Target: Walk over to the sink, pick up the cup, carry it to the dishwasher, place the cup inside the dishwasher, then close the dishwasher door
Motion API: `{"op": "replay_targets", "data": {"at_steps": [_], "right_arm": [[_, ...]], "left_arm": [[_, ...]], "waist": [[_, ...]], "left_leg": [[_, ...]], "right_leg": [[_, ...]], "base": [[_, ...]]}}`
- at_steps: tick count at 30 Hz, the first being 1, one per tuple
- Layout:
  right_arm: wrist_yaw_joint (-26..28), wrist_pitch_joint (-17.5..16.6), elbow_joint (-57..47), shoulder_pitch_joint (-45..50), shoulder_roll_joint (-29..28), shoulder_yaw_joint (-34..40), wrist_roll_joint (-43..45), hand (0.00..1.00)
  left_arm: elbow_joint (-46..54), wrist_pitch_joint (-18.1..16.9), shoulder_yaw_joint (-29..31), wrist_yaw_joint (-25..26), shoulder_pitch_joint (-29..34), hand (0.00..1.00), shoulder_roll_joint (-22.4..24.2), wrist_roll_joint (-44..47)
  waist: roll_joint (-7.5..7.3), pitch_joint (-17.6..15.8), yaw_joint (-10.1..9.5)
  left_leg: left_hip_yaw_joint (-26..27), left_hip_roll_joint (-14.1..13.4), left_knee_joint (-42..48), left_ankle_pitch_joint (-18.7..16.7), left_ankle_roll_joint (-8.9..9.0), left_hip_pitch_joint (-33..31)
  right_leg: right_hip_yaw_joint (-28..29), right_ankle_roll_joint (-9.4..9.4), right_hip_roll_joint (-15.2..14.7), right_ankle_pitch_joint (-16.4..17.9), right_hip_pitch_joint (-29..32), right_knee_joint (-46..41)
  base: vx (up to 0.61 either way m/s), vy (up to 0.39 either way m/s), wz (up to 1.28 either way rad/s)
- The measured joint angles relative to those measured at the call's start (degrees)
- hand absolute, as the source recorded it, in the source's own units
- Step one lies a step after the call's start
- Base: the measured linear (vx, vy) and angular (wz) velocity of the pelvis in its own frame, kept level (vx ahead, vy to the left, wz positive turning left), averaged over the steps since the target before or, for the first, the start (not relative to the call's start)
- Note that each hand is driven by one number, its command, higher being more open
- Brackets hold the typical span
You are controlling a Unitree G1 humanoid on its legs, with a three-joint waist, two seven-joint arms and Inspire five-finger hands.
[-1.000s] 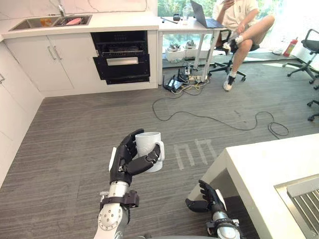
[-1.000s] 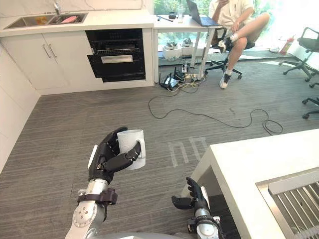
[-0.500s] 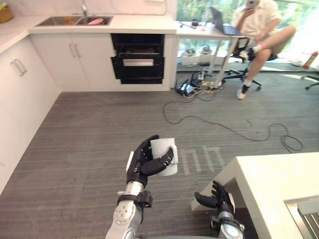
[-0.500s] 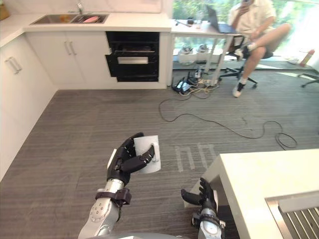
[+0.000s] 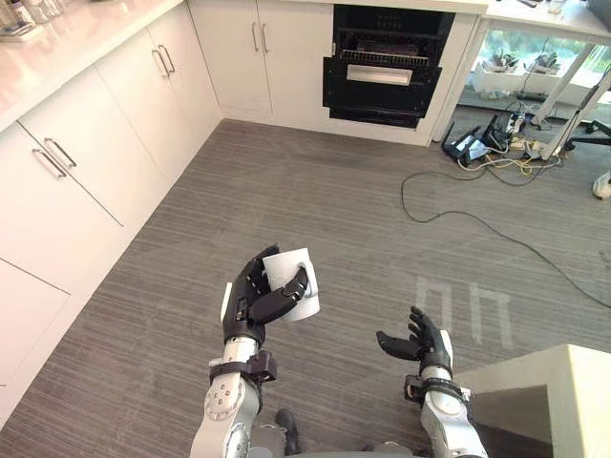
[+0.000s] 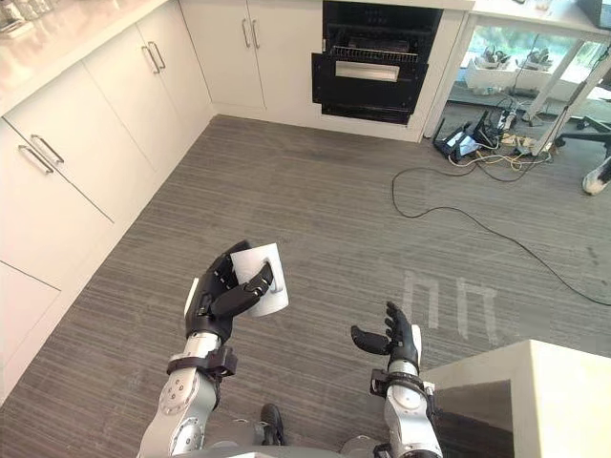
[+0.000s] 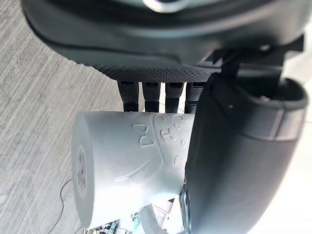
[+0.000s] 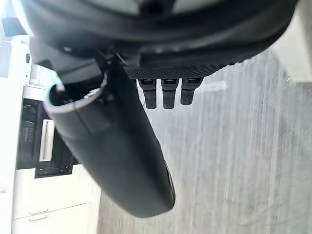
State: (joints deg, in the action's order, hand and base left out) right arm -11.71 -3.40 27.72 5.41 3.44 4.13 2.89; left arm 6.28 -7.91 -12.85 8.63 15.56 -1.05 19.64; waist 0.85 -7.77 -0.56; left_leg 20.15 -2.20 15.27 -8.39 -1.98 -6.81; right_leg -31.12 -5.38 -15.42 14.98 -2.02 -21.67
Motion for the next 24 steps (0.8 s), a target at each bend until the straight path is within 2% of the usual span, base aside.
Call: {"op": "replay_targets", "data": {"at_steps": [2,3,4,5,6,8,9,10,11,12,13,15,17,18,19,20,22,24], "right_arm": [[0.05,0.27,-0.21,-0.09,0.08,-0.03,-0.24,0.90],[0.04,0.33,-0.23,-0.10,-0.06,-0.02,-0.25,0.90],[0.16,0.57,-0.31,0.00,-0.40,-0.17,-0.28,0.90],[0.23,0.57,-0.62,0.04,-0.50,-0.29,-0.28,0.90],[0.30,0.57,-1.99,0.34,-0.63,-0.75,-0.28,0.90],[0.43,0.56,-4.25,0.82,-0.80,-1.49,-0.28,0.90],[0.43,0.56,-4.95,1.13,-0.77,-1.68,-0.28,0.90],[0.48,0.56,-6.61,2.00,-0.77,-2.14,-0.28,0.90],[0.51,0.55,-8.00,2.88,-0.94,-2.34,-0.29,0.90],[0.53,0.47,-8.44,3.41,-0.53,-2.28,-0.31,0.90],[0.63,0.53,-8.88,3.78,0.03,-2.41,-0.31,0.90],[0.59,0.59,-11.12,4.81,-0.14,-2.39,-0.30,0.90],[0.49,0.60,-14.94,7.38,-0.25,-2.52,-0.25,0.90],[0.35,0.57,-18.36,8.97,-0.24,-3.46,-0.24,0.90],[0.20,0.32,-20.94,9.79,-0.49,-4.21,-0.18,0.90],[-0.02,-0.18,-22.95,10.36,-0.53,-4.43,-0.16,0.90],[-0.29,-0.48,-24.03,10.43,-0.68,-4.40,-0.11,0.90],[-0.33,-0.47,-23.40,10.24,-0.55,-4.36,-0.11,0.90]], "left_arm": [[0.90,0.06,-0.11,-0.43,0.84,0.30,0.39,-0.02],[1.53,0.07,-0.06,-0.49,0.94,0.30,0.35,-0.02],[2.78,0.04,0.02,-0.49,0.96,0.30,-0.43,-0.08],[3.08,0.01,0.18,-0.47,0.95,0.30,-0.53,-0.08],[3.45,-0.08,0.84,-0.27,0.81,0.30,-0.53,-0.08],[3.27,-0.11,1.21,0.08,0.70,0.30,-0.78,-0.07],[3.25,-0.11,1.15,0.08,0.69,0.30,-0.78,-0.07],[3.23,-0.14,1.04,0.08,0.63,0.30,-0.77,-0.07],[2.92,-0.23,1.02,0.05,0.45,0.30,-0.87,-0.07],[2.10,-0.26,1.01,-0.08,0.30,0.30,-0.77,-0.08],[1.83,-0.17,0.60,-0.06,0.88,0.30,0.49,-0.08],[2.11,-0.14,0.28,-0.05,0.82,0.30,1.07,-0.06],[2.50,-0.04,-0.19,-0.28,1.25,0.30,1.84,0.00],[4.08,-0.06,0.19,-0.28,2.42,0.30,2.50,0.08],[5.32,-0.25,0.30,-0.30,2.99,0.30,2.49,0.22],[6.27,-0.30,0.22,-0.57,3.53,0.30,2.37,0.66],[7.16,-0.33,0.29,-1.44,4.31,0.30,2.38,0.99],[6.97,-0.30,0.29,-1.80,4.41,0.30,2.31,1.20]], "waist": [[0.04,0.02,0.86],[-0.28,-0.19,1.39],[-0.61,-0.53,2.63],[-0.54,-0.57,2.85],[-0.42,-0.73,2.98],[0.01,-1.12,3.12],[0.15,-1.21,3.26],[0.11,-1.17,3.41],[-0.37,-1.19,3.65],[0.26,-1.23,4.12],[1.77,-0.72,3.11],[1.88,-0.85,3.08],[2.10,-1.07,2.78],[2.19,-1.24,2.19],[1.86,-1.94,1.48],[1.98,-2.26,1.16],[1.80,-2.25,0.04],[1.70,-2.29,-0.43]], "left_leg": [[-0.80,1.63,-0.11,-1.53,-0.76,2.01],[-1.94,2.34,-0.16,-2.16,-1.47,3.22],[-4.42,2.71,-0.21,-3.19,-2.43,4.70],[-5.32,2.62,-0.34,-3.45,-2.43,5.09],[-6.51,2.52,-1.18,-3.49,-2.33,5.95],[-9.04,2.33,-3.20,-3.07,-1.15,8.16],[-9.77,2.26,-3.59,-3.12,-0.95,8.68],[-11.57,2.26,-4.15,-3.67,0.14,9.45],[-13.60,2.78,-3.80,-4.86,1.90,10.32],[-15.03,2.47,-3.48,-5.64,2.31,10.80],[-15.07,0.65,-2.53,-5.87,2.80,10.66],[-14.51,-1.03,3.01,-5.91,3.20,8.89],[-12.31,-4.28,17.10,-5.31,3.68,5.03],[-10.07,-7.51,28.40,-1.90,3.47,1.63],[-8.61,-9.93,35.70,0.74,3.31,-0.77],[-7.79,-12.24,41.86,-1.10,3.56,-3.39],[-6.57,-13.03,41.81,-4.70,3.04,-7.11],[-6.80,-10.87,33.52,-7.21,3.35,-10.48]], "right_leg": [[2.86,1.73,-3.60,0.03,3.17,-11.50],[5.81,3.44,-4.85,-0.95,5.34,-17.44],[14.05,4.85,-3.51,-0.71,9.47,-24.65],[16.45,4.79,-2.14,0.32,10.80,-25.24],[20.34,5.00,0.70,1.79,13.77,-24.65],[24.90,4.76,5.35,2.35,18.02,-18.70],[25.89,4.54,6.49,2.20,18.98,-16.43],[28.24,3.46,8.63,0.91,20.49,-10.44],[29.66,3.85,9.60,-7.12,20.65,-4.87],[28.73,3.36,9.52,-7.35,20.01,-5.56],[27.28,4.29,10.22,-6.24,18.75,-5.27],[24.54,5.47,10.40,-4.56,16.34,-4.72],[22.33,6.22,11.59,-3.90,11.27,-2.59],[21.89,7.08,12.73,-2.89,7.47,-1.02],[22.12,7.24,13.25,-1.69,4.96,0.19],[22.27,8.20,13.86,-0.01,2.54,0.70],[23.05,7.72,13.40,1.48,0.73,1.10],[23.22,6.63,12.09,2.20,-0.86,2.51]], "base": [[0.18,0.151,0.23],[0.24,0.114,0.67],[0.25,0.086,0.73],[0.25,0.040,0.84],[0.25,0.006,0.54],[0.31,-0.035,0.62],[0.32,-0.094,0.76],[0.34,-0.129,0.92],[0.36,-0.149,1.00],[0.47,-0.179,0.79],[0.40,-0.155,0.57],[0.35,-0.182,0.57],[0.34,-0.219,0.42],[0.23,-0.104,-0.03],[0.29,-0.084,-0.09],[0.22,-0.026,-0.09],[0.21,0.035,-0.10],[0.22,0.127,-0.03]]}}
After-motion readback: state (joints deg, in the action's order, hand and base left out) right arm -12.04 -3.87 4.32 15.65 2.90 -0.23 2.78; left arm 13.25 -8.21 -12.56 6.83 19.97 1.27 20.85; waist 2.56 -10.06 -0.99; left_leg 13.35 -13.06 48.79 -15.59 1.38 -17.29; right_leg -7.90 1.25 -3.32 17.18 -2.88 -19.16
